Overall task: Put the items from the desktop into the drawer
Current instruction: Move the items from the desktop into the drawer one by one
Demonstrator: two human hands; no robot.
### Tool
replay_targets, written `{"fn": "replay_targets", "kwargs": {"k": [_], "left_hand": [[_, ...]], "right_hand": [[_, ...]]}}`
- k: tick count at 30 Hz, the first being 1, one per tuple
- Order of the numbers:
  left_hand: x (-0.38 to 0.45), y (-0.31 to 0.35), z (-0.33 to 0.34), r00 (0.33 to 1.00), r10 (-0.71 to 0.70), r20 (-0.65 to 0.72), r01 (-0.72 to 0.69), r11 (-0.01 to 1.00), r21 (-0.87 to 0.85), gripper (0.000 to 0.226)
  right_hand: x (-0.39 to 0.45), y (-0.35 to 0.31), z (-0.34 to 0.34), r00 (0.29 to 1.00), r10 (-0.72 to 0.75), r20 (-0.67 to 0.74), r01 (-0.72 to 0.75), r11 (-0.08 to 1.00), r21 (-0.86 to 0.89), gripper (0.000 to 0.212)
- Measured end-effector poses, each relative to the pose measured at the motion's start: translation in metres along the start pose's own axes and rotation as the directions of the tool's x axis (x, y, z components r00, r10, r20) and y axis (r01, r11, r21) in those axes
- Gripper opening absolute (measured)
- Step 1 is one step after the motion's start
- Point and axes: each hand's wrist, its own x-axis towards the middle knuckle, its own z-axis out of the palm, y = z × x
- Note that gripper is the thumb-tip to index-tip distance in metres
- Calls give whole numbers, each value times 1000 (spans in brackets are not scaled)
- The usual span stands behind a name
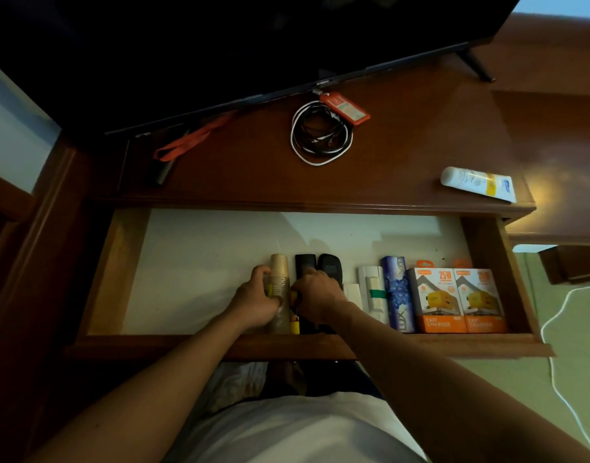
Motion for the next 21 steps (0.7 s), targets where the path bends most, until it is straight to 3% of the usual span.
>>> {"fn": "replay_targets", "kwargs": {"k": [17, 21], "left_hand": [[-4, 2, 1, 999, 6, -32, -3, 996, 87, 69], [-10, 6, 1, 997, 18, -81, -2, 981, 193, 73]], "right_hand": [[-8, 6, 8, 1000, 8, 19, -8, 1000, 27, 21], [-19, 13, 10, 999, 34, -32, -31, 996, 88, 38]]}}
